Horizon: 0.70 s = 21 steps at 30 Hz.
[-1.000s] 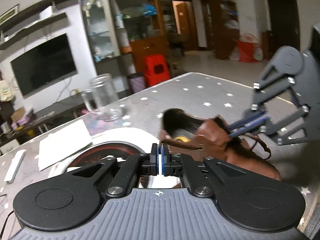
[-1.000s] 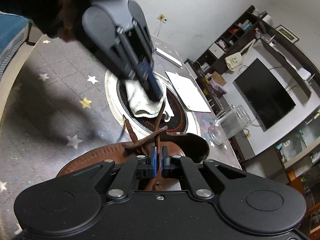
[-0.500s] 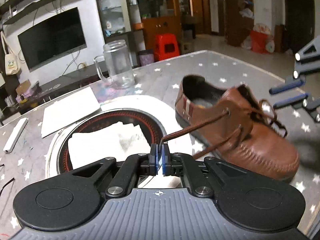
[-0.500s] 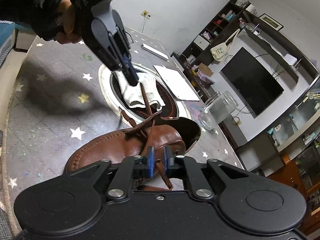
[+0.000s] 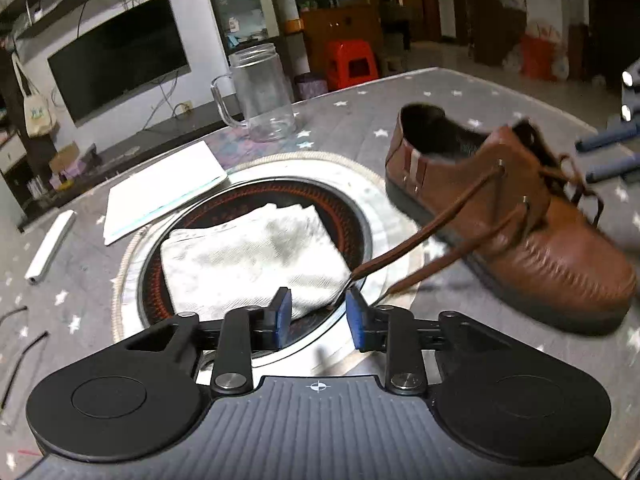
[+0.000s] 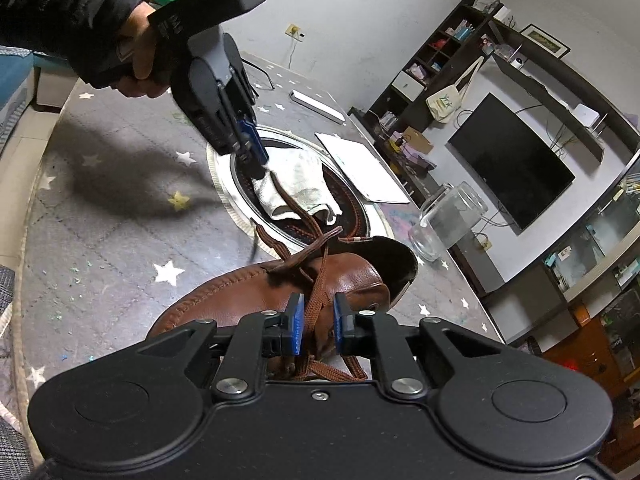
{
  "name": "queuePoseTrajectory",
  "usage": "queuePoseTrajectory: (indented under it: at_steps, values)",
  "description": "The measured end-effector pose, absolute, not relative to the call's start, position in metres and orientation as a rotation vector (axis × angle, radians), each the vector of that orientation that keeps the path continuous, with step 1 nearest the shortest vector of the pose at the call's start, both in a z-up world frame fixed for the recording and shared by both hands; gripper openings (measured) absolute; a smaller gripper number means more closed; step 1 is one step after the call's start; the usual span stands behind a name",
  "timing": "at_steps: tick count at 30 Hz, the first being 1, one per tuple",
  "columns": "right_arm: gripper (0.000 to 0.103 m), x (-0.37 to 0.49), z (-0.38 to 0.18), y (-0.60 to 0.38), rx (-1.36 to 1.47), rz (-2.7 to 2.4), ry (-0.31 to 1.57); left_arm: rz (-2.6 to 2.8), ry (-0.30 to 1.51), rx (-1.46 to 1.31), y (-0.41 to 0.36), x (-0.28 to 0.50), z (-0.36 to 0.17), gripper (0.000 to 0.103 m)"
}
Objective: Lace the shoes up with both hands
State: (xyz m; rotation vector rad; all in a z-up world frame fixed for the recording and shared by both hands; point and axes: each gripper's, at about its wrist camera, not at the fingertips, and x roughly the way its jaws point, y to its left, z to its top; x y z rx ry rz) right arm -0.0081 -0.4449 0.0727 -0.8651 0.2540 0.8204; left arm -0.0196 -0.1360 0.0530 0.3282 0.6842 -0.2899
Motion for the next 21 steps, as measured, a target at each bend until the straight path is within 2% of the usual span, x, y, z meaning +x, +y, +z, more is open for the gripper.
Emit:
queuePoseTrajectory:
  at_steps: [8, 10, 11, 12, 21]
  values:
    - [0.015, -0.005, 0.076, -0.447, -0.867, 0.818, 0.256, -0.346, 0.592, 0.454, -0.155, -0.042, 0.065, 0.031]
    - [0.015, -0.005, 0.076, -0.448, -0.868, 0.818, 0.256, -0.347, 0.594, 0.429, -0.151, -0.040, 0.067, 0.027]
    - [0.015, -0.004, 0.077, -0.448, -0.868, 0.818, 0.256, -0.364, 0.593, 0.414, -0.149, -0.040, 0.069, 0.021]
    - [0.015, -0.004, 0.077, -0.448, -0.868, 0.817, 0.256, -0.425, 0.580, 0.403, -0.152, -0.046, 0.072, 0.020]
    - [0.015, -0.008, 0.066, -0.446, -0.870, 0.813, 0.266, -0.676, 0.502, 0.572, -0.208, -0.059, 0.072, 0.019]
